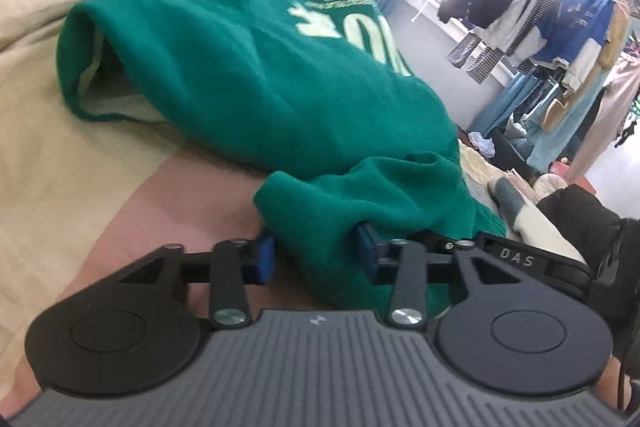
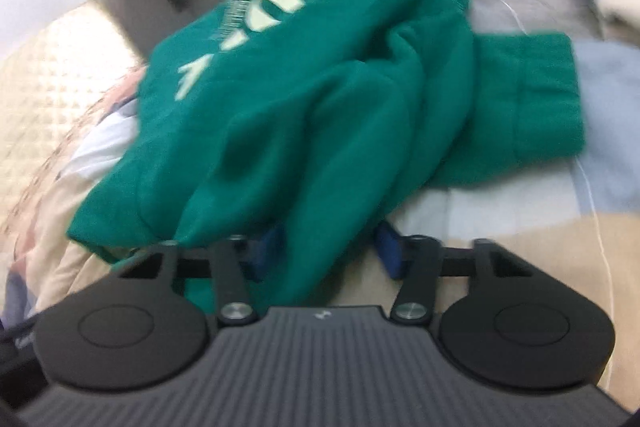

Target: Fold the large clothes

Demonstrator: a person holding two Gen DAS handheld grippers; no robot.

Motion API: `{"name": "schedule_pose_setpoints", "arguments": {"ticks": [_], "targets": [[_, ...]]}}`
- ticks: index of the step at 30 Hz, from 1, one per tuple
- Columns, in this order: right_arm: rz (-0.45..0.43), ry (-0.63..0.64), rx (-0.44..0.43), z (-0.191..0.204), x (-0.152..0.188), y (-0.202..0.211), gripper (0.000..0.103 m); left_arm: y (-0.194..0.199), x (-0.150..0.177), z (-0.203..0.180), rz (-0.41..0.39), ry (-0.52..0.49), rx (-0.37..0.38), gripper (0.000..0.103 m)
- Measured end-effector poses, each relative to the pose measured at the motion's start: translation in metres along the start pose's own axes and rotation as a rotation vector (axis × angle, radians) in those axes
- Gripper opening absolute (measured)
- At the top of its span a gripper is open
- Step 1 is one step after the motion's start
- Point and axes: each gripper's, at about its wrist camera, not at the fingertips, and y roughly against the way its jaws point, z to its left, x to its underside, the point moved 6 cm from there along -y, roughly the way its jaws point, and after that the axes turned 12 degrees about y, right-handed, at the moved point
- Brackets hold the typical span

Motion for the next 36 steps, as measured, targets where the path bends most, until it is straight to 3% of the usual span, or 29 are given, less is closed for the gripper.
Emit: {"name": "schedule_pose_setpoints", "arguments": {"ticks": [1, 6, 10, 14, 19, 23, 27, 32, 36], "targets": [[-0.002, 0.017, -0.014, 0.002, -0.001, 0.003, 0.033, 0.001, 0.001, -0.002, -0.005, 0.002, -0.004, 0.026], [-0.025, 0.026, -0.081, 0.005, -0.015, 0.021, 0.017, 0.026, 0.003, -0.020, -0.010, 0.024, 0.034, 0.017], [-0.068, 0.046, -0.134, 0.016, -0.031, 0.045, 0.016, 0.065, 0.000, -0.048, -0.052, 0.034, 0.099, 0.016], [-0.030, 0.040, -0.216, 0.023, -0.037, 0.065, 0.016, 0.114, 0.005, -0.071, -0.081, 0.047, 0.155, 0.016], [-0.076, 0.126, -0.283, 0.042, -0.045, 0.109, 0.016, 0.183, 0.019, -0.099, -0.121, 0.048, 0.211, 0.015], [-0.128, 0.192, -0.330, 0.059, -0.046, 0.157, 0.016, 0.242, 0.041, -0.129, -0.150, -0.065, 0.217, 0.015], [-0.158, 0.265, -0.346, 0.073, -0.036, 0.204, 0.016, 0.298, 0.067, -0.147, -0.168, -0.078, 0.247, 0.015], [-0.146, 0.326, -0.346, 0.083, -0.021, 0.253, 0.016, 0.354, 0.112, -0.165, -0.169, -0.097, 0.266, 0.015], [-0.088, 0.356, -0.318, 0.088, -0.007, 0.273, 0.016, 0.385, 0.142, -0.168, -0.147, -0.110, 0.233, 0.015]]}}
